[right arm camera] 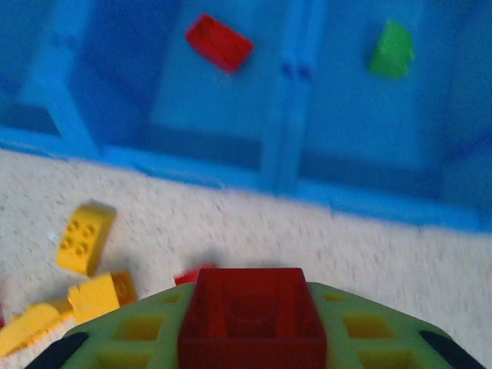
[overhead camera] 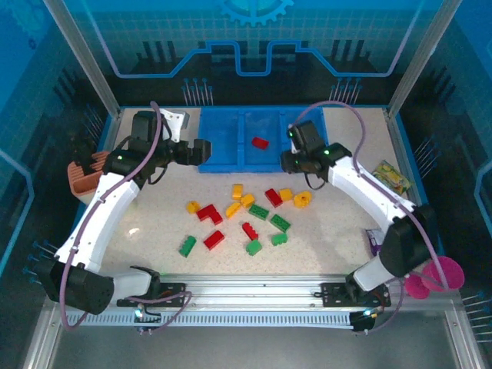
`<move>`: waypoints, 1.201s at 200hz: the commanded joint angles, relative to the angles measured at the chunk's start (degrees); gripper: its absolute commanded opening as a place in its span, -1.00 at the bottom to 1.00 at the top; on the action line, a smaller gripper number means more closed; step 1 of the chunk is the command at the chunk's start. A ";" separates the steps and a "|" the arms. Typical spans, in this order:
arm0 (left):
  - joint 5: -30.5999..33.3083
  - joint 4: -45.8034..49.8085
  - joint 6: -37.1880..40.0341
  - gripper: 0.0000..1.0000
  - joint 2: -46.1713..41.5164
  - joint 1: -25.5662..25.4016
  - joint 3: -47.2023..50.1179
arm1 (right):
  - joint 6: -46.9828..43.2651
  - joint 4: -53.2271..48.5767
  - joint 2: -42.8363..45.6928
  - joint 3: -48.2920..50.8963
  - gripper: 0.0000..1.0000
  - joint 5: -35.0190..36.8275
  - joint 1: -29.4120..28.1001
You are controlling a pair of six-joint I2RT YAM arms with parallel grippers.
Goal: Sort the legos into containers by color
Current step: Pick up the lego from the bottom-right of the table, then place the lego in the container.
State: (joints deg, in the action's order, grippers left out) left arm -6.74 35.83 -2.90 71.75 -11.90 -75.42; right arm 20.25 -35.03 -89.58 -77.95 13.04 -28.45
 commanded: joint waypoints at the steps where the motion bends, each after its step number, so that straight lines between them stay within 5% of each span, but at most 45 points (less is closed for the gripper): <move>1: 1.53 1.52 0.58 0.99 -2.00 -0.32 -1.61 | -7.23 -0.55 -6.80 -6.45 -0.51 -0.82 0.09; 126: -0.30 0.05 -1.66 0.99 -2.33 -0.32 -0.23 | -16.58 1.69 -34.96 -31.16 -0.47 -1.70 -1.43; 240: 0.02 -0.01 -1.05 0.99 -1.94 -0.32 -0.48 | -16.37 -1.85 -43.13 -37.10 -0.21 -3.26 -0.75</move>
State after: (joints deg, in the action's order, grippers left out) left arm -6.92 35.77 -3.11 70.91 -11.90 -75.42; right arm 4.40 -35.11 -131.87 -112.90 11.29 -29.28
